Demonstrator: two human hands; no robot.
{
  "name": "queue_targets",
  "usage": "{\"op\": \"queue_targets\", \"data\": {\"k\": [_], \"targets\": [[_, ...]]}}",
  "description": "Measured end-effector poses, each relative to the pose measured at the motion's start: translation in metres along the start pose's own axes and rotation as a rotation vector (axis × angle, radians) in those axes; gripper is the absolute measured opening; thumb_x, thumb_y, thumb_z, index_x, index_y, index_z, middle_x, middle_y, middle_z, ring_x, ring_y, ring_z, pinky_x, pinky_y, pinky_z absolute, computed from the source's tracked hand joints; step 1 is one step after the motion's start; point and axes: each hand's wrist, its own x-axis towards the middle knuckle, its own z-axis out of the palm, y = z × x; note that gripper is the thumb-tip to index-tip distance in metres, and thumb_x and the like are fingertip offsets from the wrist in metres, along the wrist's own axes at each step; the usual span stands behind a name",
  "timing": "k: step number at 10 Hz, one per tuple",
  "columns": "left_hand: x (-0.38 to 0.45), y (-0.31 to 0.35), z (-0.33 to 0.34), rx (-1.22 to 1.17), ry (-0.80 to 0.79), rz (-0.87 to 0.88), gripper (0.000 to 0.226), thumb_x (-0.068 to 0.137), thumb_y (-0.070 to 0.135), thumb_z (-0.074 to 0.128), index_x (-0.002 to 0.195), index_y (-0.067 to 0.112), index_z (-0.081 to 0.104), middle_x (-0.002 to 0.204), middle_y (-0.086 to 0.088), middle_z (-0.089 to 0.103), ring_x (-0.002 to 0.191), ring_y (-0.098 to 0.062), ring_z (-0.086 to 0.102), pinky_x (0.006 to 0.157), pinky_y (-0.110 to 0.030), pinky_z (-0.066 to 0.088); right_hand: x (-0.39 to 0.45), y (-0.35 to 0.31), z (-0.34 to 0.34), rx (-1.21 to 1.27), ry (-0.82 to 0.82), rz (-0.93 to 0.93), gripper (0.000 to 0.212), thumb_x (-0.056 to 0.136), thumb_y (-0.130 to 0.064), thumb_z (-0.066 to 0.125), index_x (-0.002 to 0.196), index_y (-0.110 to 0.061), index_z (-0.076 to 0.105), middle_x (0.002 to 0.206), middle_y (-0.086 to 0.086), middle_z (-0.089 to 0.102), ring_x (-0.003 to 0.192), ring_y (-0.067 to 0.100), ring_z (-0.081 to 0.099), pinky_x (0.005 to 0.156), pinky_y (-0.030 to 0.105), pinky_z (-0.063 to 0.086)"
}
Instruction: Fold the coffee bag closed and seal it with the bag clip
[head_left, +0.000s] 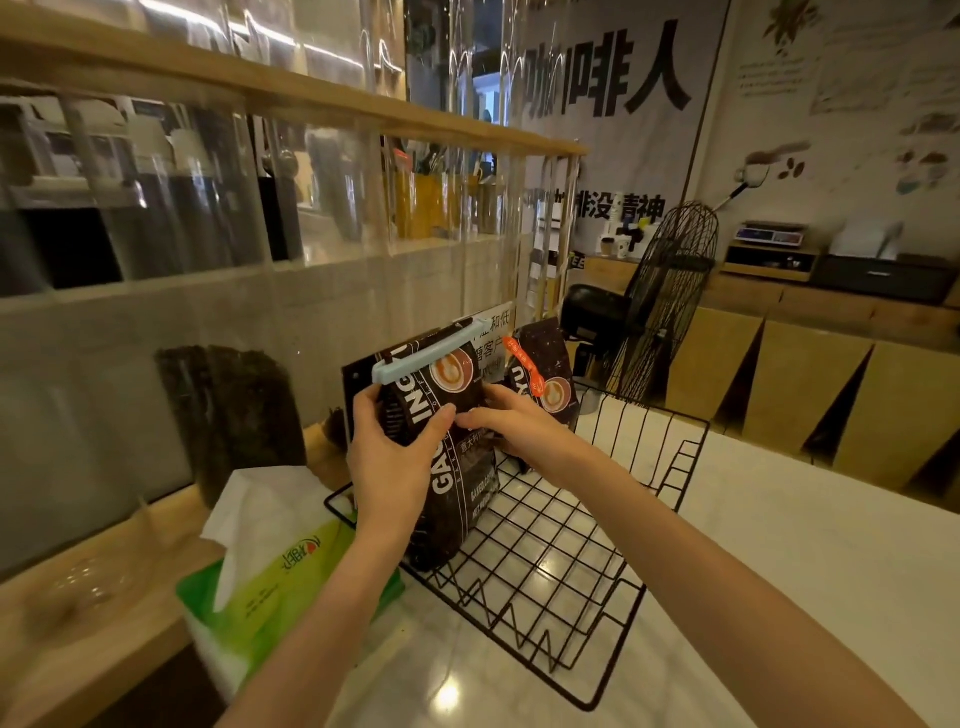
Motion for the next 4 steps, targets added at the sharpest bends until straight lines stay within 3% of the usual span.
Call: {"op": "queue_targets", "data": {"k": [1, 2, 3, 4], "targets": [[-0.004, 0.003, -0.002, 0.071, 0.041, 0.052, 0.066, 0.071, 0.022, 0.074, 0.126, 0.020, 0.038, 0.125, -0.003, 0.054, 0.113, -0.015, 0.051, 0.091, -0.033, 0.046, -0.006, -0.001, 0.001, -0.037, -0.018, -0.025, 0.055, 0.084, -0.020, 0.060, 0.134, -0.020, 0.037, 0.123, -0.001, 0.053, 0.098, 0.008, 0.051, 0.072, 0.014, 0.038], [-0.012, 0.008, -0.005, 0.129, 0.124, 0.153, 0.069, 0.071, 0.021, 0.074, 0.128, 0.016, 0.037, 0.129, -0.005, 0.047, 0.119, -0.015, 0.045, 0.100, -0.034, 0.041, -0.013, 0.000, 0.000, -0.070, -0.003, -0.043, 0.065, 0.085, -0.020, 0.059, 0.141, -0.018, 0.026, 0.141, 0.003, 0.042, 0.109, 0.011, 0.049, 0.081, 0.015, 0.038], [-0.028, 0.025, -0.005, 0.184, 0.211, 0.288, 0.075, 0.070, 0.030, 0.073, 0.131, 0.013, 0.032, 0.135, -0.009, 0.036, 0.126, -0.017, 0.035, 0.107, -0.037, 0.033, -0.028, -0.005, -0.005, -0.090, 0.057, -0.074, 0.073, 0.084, -0.023, 0.060, 0.144, -0.016, 0.018, 0.147, 0.005, 0.035, 0.127, 0.015, 0.038, 0.091, 0.021, 0.031], [-0.045, 0.047, 0.003, 0.248, 0.198, 0.477, 0.073, 0.071, 0.039, 0.067, 0.130, 0.012, 0.034, 0.139, -0.012, 0.034, 0.128, -0.011, 0.027, 0.108, -0.030, 0.025, -0.046, -0.005, -0.011, -0.041, 0.197, -0.161, 0.065, 0.086, -0.027, 0.058, 0.142, -0.018, 0.025, 0.144, 0.005, 0.039, 0.129, 0.016, 0.038, 0.092, 0.022, 0.031]]}}
